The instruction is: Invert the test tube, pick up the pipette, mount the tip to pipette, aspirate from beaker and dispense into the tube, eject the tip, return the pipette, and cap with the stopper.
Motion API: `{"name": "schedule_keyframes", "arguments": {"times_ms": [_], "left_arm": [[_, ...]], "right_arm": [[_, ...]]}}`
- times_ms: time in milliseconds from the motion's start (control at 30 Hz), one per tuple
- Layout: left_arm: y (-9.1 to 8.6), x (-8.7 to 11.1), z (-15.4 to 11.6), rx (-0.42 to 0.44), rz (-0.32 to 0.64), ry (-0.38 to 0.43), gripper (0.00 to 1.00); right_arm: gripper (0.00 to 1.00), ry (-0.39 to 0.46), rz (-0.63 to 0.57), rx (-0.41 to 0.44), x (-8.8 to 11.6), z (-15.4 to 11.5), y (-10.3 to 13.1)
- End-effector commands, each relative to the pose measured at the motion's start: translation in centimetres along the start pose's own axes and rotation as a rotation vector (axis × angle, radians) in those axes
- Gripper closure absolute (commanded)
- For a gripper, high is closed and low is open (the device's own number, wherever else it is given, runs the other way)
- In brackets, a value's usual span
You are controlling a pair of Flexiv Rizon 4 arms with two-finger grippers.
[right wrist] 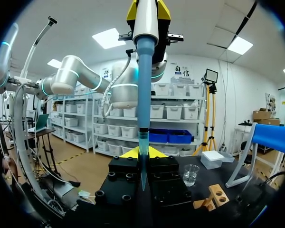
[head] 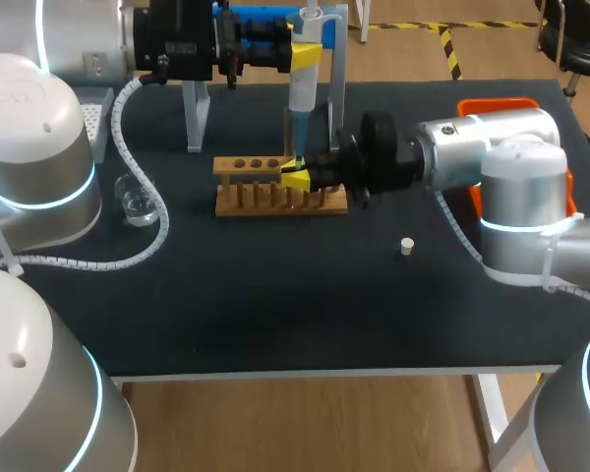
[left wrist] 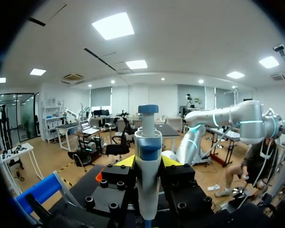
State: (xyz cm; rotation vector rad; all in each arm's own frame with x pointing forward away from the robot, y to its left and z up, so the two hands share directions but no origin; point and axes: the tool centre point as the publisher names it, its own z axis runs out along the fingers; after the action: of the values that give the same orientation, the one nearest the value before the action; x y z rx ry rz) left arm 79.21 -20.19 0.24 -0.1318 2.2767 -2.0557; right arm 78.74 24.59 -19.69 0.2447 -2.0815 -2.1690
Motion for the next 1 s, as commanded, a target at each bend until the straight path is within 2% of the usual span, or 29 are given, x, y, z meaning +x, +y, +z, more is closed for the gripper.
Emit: {"name": "schedule_keyframes", "arguments": {"times_ms": [33,300,567,600,633,667,1000], "left_arm": [[0.4,0.0,-0.1,-0.003,-0.002,0.003,1.0],[0.4,0.0,-0.1,-0.003,-0.002,0.003,1.0],[0.4,0.0,-0.1,-0.003,-0.002,0.003,1.0],[0.4,0.0,-0.1,-0.003,-0.002,0.003,1.0],[0.4,0.0,-0.1,-0.003,-0.002,0.003,1.0],[0.4,0.0,-0.1,-0.003,-0.002,0.003,1.0],[0.4,0.0,-0.1,-0.003,-0.002,0.003,1.0]], "right_arm": [[1.0,-0.002,0.0,0.007,0.0,-0.4,1.3],[1.0,-0.004,-0.016,0.005,-0.2,-0.7,2.8],[1.0,0.005,-0.011,0.02,0.0,-0.6,1.9],[0.62,0.003,-0.008,0.026,0.1,-0.6,1.6],[0.4,0.002,-0.007,0.028,0.1,-0.6,1.4],[0.0,0.004,-0.004,0.028,0.2,-0.7,1.2],[0.0,0.001,0.031,0.045,1.3,-2.7,-0.9]]}}
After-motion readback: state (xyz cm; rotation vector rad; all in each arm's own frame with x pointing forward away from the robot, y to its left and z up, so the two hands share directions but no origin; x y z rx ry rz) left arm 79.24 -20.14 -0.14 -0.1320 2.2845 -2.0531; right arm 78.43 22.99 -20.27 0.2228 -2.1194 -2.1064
